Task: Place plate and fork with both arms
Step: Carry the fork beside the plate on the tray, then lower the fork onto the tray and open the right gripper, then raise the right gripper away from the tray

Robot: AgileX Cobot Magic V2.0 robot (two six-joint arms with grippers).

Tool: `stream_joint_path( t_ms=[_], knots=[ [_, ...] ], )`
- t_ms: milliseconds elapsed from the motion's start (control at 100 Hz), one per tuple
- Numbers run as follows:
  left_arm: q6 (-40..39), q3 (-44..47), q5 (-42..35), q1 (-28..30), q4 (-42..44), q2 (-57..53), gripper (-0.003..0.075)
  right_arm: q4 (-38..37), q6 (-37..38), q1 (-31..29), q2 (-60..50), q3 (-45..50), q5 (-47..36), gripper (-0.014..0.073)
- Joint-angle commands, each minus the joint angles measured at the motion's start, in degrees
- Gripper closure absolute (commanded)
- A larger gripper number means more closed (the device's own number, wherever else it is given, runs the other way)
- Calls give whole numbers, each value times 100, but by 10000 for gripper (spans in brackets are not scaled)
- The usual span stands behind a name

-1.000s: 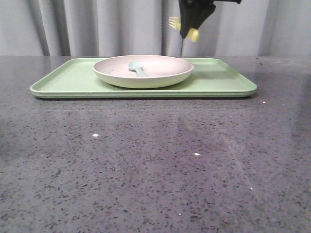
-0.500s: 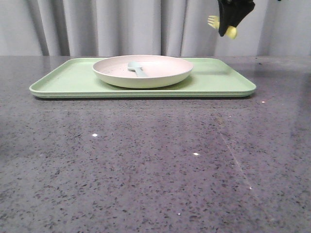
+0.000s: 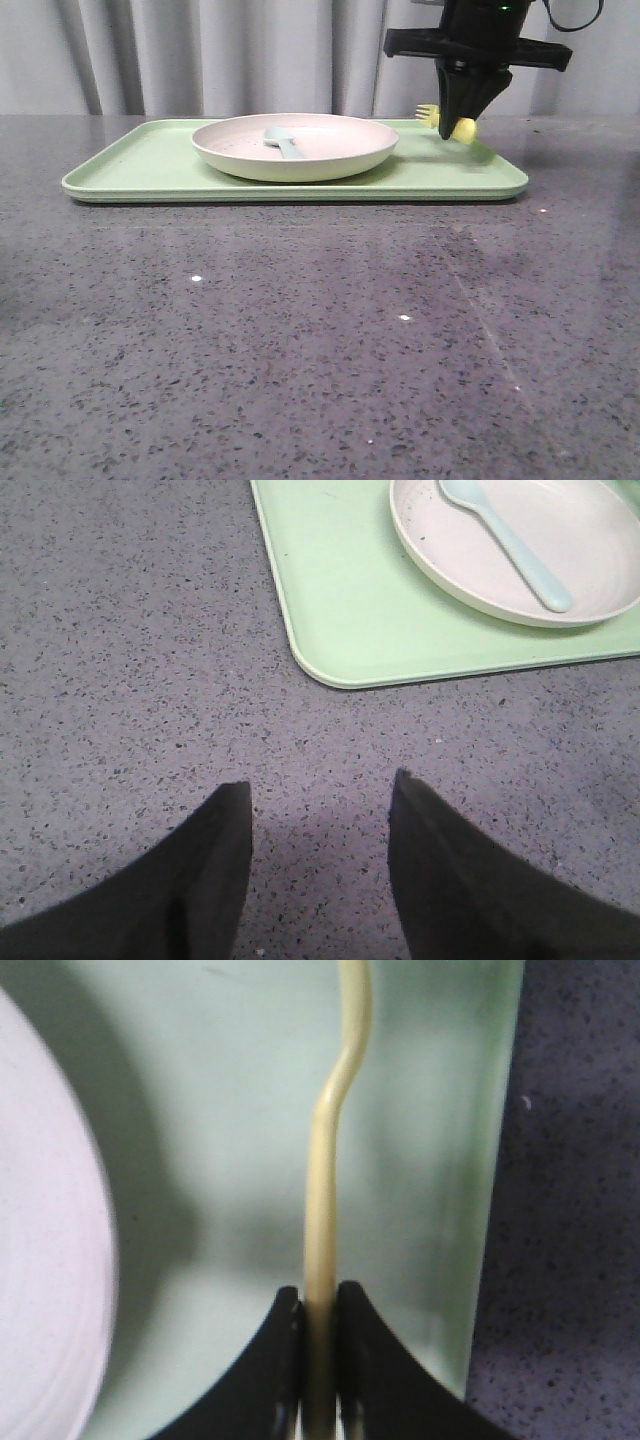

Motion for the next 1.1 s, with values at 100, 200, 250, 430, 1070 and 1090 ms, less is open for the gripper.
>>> stream_joint_path(
  t_ms=[100, 200, 250, 430, 1070, 1090],
  knots=[
    [-41, -153, -332, -39, -88, -26, 408, 47, 6, -25, -329, -124, 434, 658],
    [-41, -153, -332, -39, -88, -26, 408, 47, 6, -25, -329, -124, 438, 651],
    [-41, -153, -332, -39, -88, -26, 408, 47, 6, -25, -329, -124, 444, 611],
    [-41, -153, -332, -39, -88, -26, 408, 47, -49, -25, -329, -130, 456, 356],
    [-41, -153, -322, -39, -88, -26, 408, 1, -49, -25, -564, -206, 378, 210],
    [-41, -153, -322, -39, -88, -26, 408, 1, -49, -25, -582, -206, 378, 210]
  ],
)
